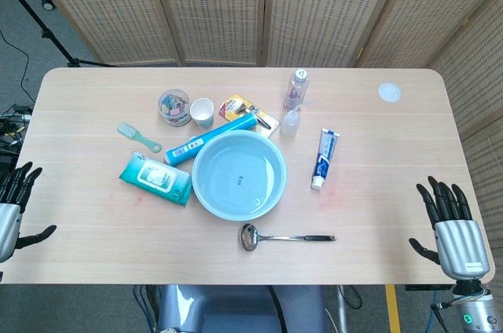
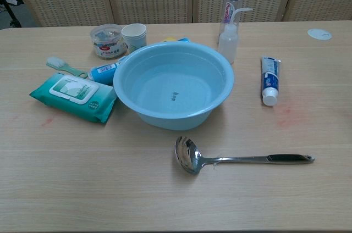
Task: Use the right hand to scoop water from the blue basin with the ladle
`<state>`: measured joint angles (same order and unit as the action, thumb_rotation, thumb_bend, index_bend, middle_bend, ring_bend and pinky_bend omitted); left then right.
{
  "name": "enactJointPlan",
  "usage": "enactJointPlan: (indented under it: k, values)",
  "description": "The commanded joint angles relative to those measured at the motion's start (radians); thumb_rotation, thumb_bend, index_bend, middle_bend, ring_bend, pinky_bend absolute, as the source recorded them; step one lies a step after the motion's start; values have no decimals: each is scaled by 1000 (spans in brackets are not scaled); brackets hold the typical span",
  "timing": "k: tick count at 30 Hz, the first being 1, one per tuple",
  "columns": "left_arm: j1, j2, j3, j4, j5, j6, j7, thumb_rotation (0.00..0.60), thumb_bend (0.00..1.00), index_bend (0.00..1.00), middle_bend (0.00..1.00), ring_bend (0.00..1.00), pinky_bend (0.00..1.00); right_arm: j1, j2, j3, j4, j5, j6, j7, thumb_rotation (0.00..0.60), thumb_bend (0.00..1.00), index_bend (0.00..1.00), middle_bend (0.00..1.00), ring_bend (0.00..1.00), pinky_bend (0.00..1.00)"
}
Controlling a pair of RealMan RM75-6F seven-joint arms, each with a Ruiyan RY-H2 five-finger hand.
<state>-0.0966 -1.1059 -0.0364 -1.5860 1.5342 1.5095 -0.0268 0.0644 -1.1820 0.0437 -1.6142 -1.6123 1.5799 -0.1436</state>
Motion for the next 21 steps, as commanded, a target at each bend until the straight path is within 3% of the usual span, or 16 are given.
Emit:
enactJointPlan:
  k: [1,9,12,16,17,18,20,21]
  values:
    - [0,-1,0,1,-1,0,0,600,0,0,0,0,25,1,3,-4,-2,-1,-7,4,600,0,0,0,0,0]
    - [0,0,-5,-1,-3,4,1,600,0,0,0,0,25,12,12,-46,-39,-28,-64,53,600,0,0,0,0,0]
    - [0,2,-10,-1,-8,5,-6,600,0,0,0,0,25,47,13,-99,-48,-72,-159,90,600,0,0,0,0,0]
    - [-3,1,-14,4,-19,-2,-12,600,0,0,0,0,25,105,-13,-121,-30,-109,-263,99,600,0,0,26,10,0]
    - [-4,2,-15,4,-24,-5,-15,600,0,0,0,0,25,122,-28,-121,-23,-112,-288,102,600,0,0,70,46,2]
    - [-4,2,-16,4,-26,-7,-16,600,0,0,0,0,25,131,-38,-118,-17,-114,-300,101,600,0,0,197,175,56]
    - [-5,2,-19,6,-33,-10,-18,600,0,0,0,0,25,151,-69,-110,5,-125,-316,96,600,0,0,408,421,273]
    - [-5,3,-21,6,-37,-12,-20,600,0,0,0,0,25,163,-94,-103,25,-137,-317,92,600,0,0,520,554,477]
